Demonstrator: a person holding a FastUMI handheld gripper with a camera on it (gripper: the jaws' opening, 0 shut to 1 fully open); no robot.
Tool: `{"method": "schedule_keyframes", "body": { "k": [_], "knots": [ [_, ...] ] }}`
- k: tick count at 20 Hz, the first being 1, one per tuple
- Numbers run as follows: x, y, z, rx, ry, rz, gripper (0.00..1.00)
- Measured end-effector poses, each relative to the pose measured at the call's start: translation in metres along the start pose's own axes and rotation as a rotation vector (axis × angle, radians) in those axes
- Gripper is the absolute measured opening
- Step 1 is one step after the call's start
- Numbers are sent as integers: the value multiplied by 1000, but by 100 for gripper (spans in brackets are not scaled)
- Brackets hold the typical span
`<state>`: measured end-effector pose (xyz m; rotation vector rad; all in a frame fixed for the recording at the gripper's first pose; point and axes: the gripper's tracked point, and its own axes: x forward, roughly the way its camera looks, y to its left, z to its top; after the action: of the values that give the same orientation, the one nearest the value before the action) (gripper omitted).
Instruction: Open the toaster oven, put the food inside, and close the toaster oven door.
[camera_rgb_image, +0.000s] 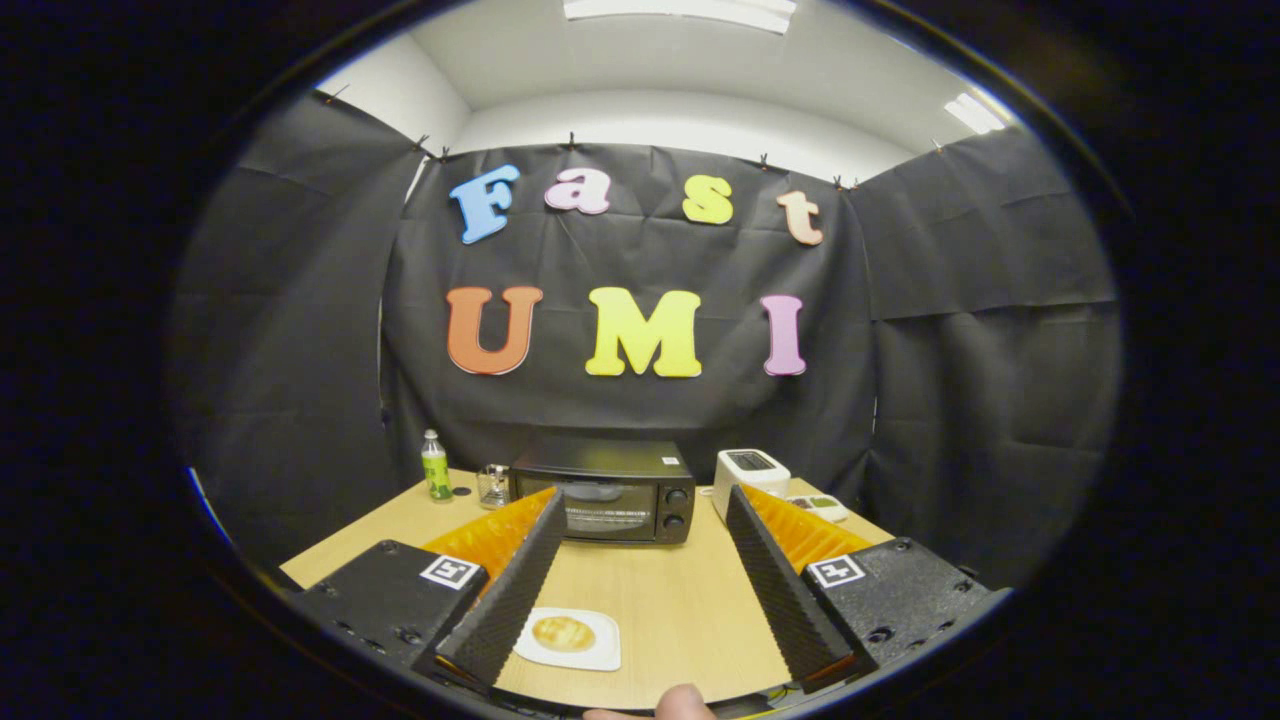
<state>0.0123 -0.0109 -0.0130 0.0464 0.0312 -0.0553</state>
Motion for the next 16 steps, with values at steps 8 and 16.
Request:
{"method": "schedule_keyframes", "body": {
  "k": [8, 16],
  "knots": [
    [18, 8, -8, 21, 10, 15, 100],
    [54, 15, -5, 40, 0, 34, 100]
  ]
}}
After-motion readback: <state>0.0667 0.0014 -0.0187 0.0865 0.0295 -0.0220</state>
